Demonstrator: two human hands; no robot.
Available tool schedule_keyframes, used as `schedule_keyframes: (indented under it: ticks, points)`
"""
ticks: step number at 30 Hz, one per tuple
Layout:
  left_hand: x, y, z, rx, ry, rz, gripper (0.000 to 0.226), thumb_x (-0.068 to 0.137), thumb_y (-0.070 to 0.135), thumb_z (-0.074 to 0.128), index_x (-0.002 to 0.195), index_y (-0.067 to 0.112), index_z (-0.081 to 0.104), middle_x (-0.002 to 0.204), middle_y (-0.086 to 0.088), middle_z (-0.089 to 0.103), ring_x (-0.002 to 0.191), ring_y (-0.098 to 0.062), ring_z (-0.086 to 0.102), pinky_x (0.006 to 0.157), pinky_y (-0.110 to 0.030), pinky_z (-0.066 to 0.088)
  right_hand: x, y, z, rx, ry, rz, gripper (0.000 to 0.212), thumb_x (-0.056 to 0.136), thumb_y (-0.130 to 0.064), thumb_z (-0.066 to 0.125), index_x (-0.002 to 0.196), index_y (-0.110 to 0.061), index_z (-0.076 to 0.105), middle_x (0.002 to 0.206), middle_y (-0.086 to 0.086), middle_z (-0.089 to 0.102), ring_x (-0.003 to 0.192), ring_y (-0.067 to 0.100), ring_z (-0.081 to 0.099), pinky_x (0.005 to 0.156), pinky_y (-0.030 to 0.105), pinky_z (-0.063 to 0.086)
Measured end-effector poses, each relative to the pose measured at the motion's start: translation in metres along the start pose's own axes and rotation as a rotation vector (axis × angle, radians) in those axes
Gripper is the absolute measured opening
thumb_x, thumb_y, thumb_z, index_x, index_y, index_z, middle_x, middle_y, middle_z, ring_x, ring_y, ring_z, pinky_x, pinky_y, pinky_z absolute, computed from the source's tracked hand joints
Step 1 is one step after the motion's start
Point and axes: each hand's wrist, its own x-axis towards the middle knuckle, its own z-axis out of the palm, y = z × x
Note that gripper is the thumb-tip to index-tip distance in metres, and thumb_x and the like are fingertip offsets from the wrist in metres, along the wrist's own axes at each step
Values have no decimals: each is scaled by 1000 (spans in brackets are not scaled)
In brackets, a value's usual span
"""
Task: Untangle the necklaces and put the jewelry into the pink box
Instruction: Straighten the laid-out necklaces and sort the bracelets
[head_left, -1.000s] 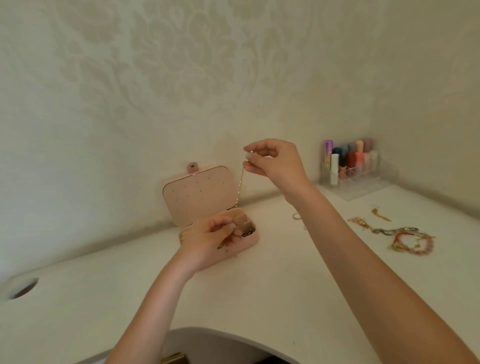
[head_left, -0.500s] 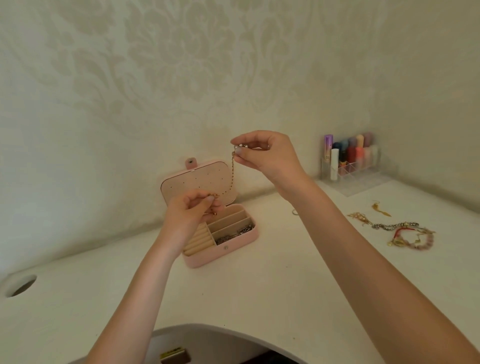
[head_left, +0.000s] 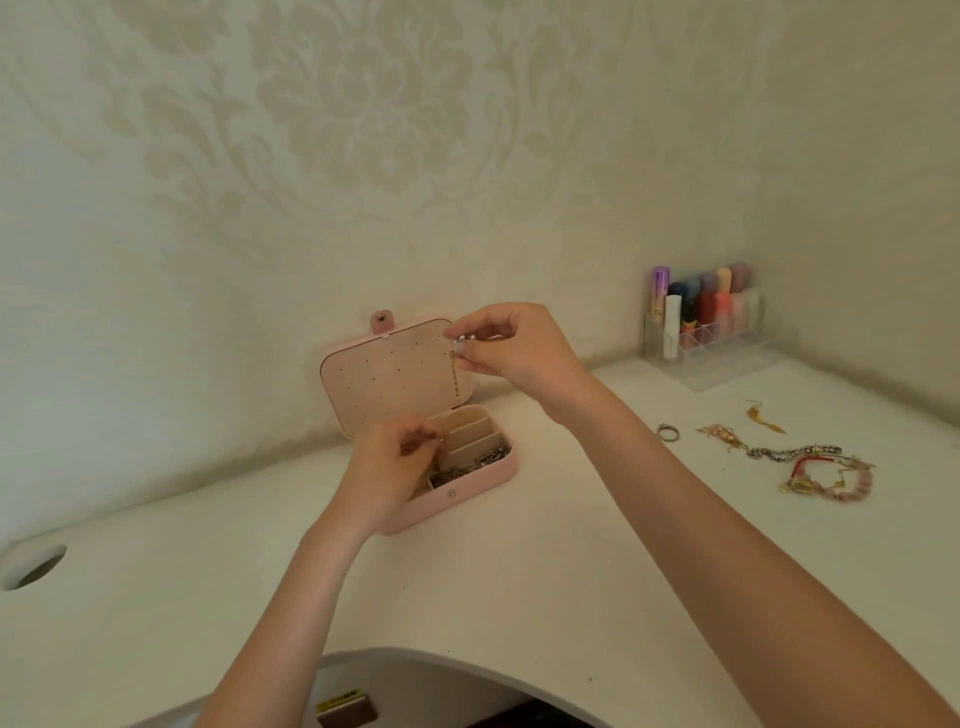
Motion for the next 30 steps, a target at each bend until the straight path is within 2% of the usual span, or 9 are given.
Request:
schedule_keyframes:
  ticks: [4,9,11,13,16,19,23,26,30]
  points:
    - [-4,-1,-1,-65,-78,-27,59,68,14,62,123,30,52,106,12,70,108,-10,61,94,-27,47,-1,7,4,-13,-32,43,16,82,11,63,96,5,69,75,7,58,72,13,59,68,16,56]
    - [0,0,3,-115,-56,-21,53,61,57,66,110,41,56,91,16,73,99,-4,65,103,-47,39,-2,11,5,-9,-47,90,14,83,8,64,95,2,69,76,8,58,68,12,61,66,15,56]
    - [-1,-1,5,-125,-23,-10,35,68,51,68,99,36,62,78,11,74,87,-6,68,98,-42,43,1,15,-2,-37,6,129,12,83,7,65,93,2,69,75,9,60,67,15,62,66,18,57]
    - [-3,-4,6,-167,32,0,13,81,27,72,91,29,64,68,11,72,70,1,65,79,-21,47,4,20,-12,-168,70,200,10,81,5,67,90,1,70,75,11,63,68,21,64,68,24,59]
    - [-5,-11,7,-111,115,10,15,84,10,69,80,24,65,56,19,66,52,6,55,55,-9,39,4,25,-23,-397,28,355,7,78,1,72,81,-5,70,75,10,65,63,20,63,57,29,57]
    - [-8,-14,8,-37,146,52,25,83,5,68,72,27,63,52,16,63,49,5,55,53,-7,38,3,29,-22,-569,-47,409,12,78,-4,73,72,-12,67,73,6,66,57,13,60,45,22,49]
    - [-9,-17,11,23,153,89,32,82,1,67,69,30,62,62,9,64,51,5,54,54,-7,39,2,34,-17,-801,-100,389,6,77,-11,72,76,-17,72,68,2,64,62,14,59,47,19,40]
    - [-9,-20,12,62,159,105,32,79,-1,66,69,30,63,66,10,65,60,5,56,58,-6,40,1,37,-16,-862,-140,392,8,80,-10,70,86,-11,74,59,0,57,58,13,56,46,18,37]
    - [-12,-21,13,145,170,182,28,75,-1,67,79,27,68,75,13,67,75,2,60,66,-6,42,0,35,-17,-843,-134,408,6,82,-9,67,81,-15,69,70,6,62,68,18,60,48,19,41]
